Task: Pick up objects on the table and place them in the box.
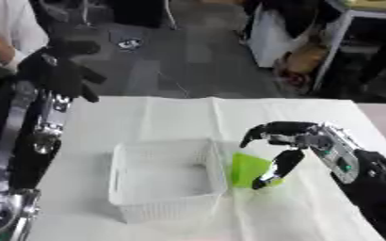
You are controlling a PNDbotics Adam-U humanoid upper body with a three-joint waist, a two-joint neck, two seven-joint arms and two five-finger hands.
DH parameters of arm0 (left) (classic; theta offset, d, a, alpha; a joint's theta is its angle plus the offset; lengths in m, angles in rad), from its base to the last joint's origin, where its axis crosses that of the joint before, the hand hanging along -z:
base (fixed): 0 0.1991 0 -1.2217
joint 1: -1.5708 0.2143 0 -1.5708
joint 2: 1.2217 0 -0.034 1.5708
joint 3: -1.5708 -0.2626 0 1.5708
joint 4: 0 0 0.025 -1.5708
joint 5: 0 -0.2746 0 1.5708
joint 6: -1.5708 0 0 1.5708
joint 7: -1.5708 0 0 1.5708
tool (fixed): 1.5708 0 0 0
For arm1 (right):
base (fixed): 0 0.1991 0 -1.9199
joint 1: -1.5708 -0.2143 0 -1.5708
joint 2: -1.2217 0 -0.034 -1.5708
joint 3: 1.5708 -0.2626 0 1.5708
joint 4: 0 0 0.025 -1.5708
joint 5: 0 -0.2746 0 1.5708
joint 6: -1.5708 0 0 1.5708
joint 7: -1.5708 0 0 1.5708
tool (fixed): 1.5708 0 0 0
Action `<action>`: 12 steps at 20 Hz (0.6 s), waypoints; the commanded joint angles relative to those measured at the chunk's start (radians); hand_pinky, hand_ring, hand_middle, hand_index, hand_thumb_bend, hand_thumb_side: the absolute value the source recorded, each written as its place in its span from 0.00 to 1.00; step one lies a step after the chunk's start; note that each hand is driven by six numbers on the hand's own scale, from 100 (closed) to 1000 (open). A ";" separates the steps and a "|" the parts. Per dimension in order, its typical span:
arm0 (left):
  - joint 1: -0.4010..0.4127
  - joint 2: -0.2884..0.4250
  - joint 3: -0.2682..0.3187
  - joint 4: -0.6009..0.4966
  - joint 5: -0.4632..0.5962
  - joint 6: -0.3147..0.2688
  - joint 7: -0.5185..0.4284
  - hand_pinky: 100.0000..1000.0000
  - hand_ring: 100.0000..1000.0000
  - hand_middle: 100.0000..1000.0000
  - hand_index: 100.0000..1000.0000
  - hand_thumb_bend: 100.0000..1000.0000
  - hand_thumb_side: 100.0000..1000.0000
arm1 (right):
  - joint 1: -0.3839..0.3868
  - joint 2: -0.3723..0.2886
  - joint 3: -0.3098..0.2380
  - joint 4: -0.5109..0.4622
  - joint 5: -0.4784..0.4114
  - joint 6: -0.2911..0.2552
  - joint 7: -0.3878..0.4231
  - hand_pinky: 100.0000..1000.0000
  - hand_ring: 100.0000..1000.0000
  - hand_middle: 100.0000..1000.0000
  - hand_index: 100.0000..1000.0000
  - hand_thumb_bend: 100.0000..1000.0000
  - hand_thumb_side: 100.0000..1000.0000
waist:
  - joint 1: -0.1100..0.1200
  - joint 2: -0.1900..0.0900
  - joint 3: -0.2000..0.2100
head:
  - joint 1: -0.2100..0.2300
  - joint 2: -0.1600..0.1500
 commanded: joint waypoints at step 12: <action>-0.025 0.000 -0.004 -0.017 0.005 -0.006 -0.002 0.41 0.54 0.73 0.82 0.16 0.98 | 0.018 -0.046 0.005 -0.048 0.045 -0.031 0.032 0.95 0.92 0.84 0.86 0.79 0.33 | 0.002 -0.010 0.006 | -0.009 -0.007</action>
